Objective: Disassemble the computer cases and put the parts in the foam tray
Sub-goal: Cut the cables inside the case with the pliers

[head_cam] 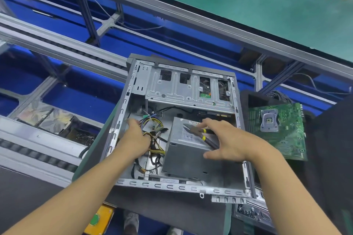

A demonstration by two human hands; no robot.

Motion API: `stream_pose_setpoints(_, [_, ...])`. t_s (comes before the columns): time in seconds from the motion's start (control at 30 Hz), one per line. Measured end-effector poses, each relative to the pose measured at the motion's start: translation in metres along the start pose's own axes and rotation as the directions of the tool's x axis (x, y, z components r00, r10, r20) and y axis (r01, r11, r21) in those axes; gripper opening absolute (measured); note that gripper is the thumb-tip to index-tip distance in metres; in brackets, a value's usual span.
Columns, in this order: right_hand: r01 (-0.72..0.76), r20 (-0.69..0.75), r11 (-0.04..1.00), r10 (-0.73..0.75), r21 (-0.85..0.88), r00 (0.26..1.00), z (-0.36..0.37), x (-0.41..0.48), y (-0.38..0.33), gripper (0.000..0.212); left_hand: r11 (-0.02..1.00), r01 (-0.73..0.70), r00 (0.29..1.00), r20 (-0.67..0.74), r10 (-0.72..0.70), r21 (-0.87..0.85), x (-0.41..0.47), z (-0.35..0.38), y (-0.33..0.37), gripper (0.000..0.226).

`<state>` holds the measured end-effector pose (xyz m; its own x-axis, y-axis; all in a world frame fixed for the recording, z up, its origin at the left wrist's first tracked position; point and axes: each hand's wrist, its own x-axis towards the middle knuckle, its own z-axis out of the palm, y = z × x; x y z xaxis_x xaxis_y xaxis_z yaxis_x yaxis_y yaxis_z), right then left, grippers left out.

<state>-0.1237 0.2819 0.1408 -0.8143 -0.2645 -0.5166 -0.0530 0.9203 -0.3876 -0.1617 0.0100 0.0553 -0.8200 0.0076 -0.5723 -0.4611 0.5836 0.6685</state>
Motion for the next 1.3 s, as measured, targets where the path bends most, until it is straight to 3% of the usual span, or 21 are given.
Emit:
stream_pose_setpoints(0.1, [-0.009,-0.058,0.985,-0.001,-0.173,0.998,0.001,0.001,-0.013,0.08,0.991,-0.052,0.998,-0.014,0.054,0.124,0.0,0.001,0.005,0.033])
stream_pose_setpoints(0.17, [-0.001,-0.116,0.976,-0.025,-0.219,0.993,0.002,-0.003,-0.016,0.085,0.977,-0.065,0.991,-0.098,0.087,0.205,0.003,0.002,0.007,0.031])
stream_pose_setpoints(0.23, [0.036,-0.154,0.971,-0.074,-0.238,0.985,0.004,-0.013,-0.013,0.087,0.978,-0.058,0.986,-0.142,0.088,0.201,0.006,0.001,0.008,0.042])
stream_pose_setpoints(0.33, [0.101,-0.166,0.958,-0.149,-0.269,0.975,0.004,-0.026,-0.009,0.092,0.988,-0.014,0.996,-0.084,0.027,0.153,0.017,0.002,0.014,0.074])
stream_pose_setpoints(0.4, [0.124,-0.161,0.937,-0.185,-0.326,0.97,0.005,-0.028,-0.011,0.092,0.998,0.054,0.997,-0.053,-0.052,0.034,0.027,0.001,0.023,0.078])
stream_pose_setpoints(0.5, [0.119,-0.145,0.923,-0.183,-0.366,0.972,0.008,-0.029,-0.007,0.091,0.94,0.196,0.98,0.066,-0.185,-0.278,0.039,0.002,0.037,0.056])
stream_pose_setpoints(0.63, [0.052,-0.131,0.964,-0.089,-0.26,0.987,0.008,-0.037,0.007,0.091,0.866,0.228,0.971,0.166,-0.17,-0.446,0.04,0.006,0.044,0.014])
stream_pose_setpoints(0.73, [-0.03,-0.128,0.998,0.022,-0.059,0.992,0.003,-0.047,0.01,0.073,0.805,0.211,0.973,0.2,-0.117,-0.555,0.041,0.001,0.033,0.018])
stream_pose_setpoints(0.83, [0.012,-0.208,0.974,0.035,0.224,0.977,-0.014,-0.061,0.001,0.044,0.679,0.227,0.97,0.223,-0.094,-0.698,0.037,-0.001,0.026,0.018])
stream_pose_setpoints(0.9, [0.115,-0.293,0.842,0.053,0.527,0.955,-0.022,-0.062,-0.023,0.03,0.621,0.228,0.972,0.216,-0.095,-0.75,0.032,0.005,0.026,0.017])
stream_pose_setpoints(0.93, [0.179,-0.29,0.644,0.07,0.744,0.954,-0.022,-0.057,-0.039,0.029,0.608,0.211,0.976,0.196,-0.093,-0.765,0.029,0.009,0.026,0.018])
stream_pose_setpoints(0.97, [0.19,-0.236,0.382,0.079,0.905,0.968,-0.02,-0.049,-0.055,0.032,0.605,0.188,0.982,0.168,-0.089,-0.774,0.027,0.014,0.026,0.02])
stream_pose_setpoints(1.0, [0.144,-0.153,0.146,0.055,0.979,0.987,-0.015,-0.04,-0.071,0.035,0.605,0.163,0.986,0.14,-0.086,-0.78,0.024,0.018,0.026,0.022])
stream_pose_setpoints(1.03, [0.047,-0.047,0.005,0.015,0.999,0.999,-0.009,-0.028,-0.085,0.038,0.585,0.147,0.989,0.12,-0.084,-0.797,0.021,0.022,0.027,0.024])
stream_pose_setpoints(1.07, [-0.072,0.071,-0.037,-0.02,0.997,0.997,-0.004,-0.016,-0.098,0.039,0.551,0.14,0.99,0.116,-0.078,-0.822,0.018,0.024,0.028,0.025])
stream_pose_setpoints(1.17, [-0.328,0.328,-0.002,-0.016,0.945,0.944,0.014,0.018,-0.119,0.03,0.422,0.224,0.974,0.22,-0.06,-0.878,0.005,0.024,0.031,0.019])
stream_pose_setpoints(1.23, [-0.406,0.406,0.012,-0.015,0.914,0.914,0.025,0.037,-0.121,0.021,0.371,0.343,0.938,0.333,-0.093,-0.863,-0.001,0.021,0.031,0.017])
stream_pose_setpoints(1.3, [-0.445,0.444,0.004,-0.067,0.895,0.893,0.033,0.05,-0.117,0.018,0.369,0.36,0.933,0.341,-0.12,-0.857,-0.001,0.02,0.027,0.027])
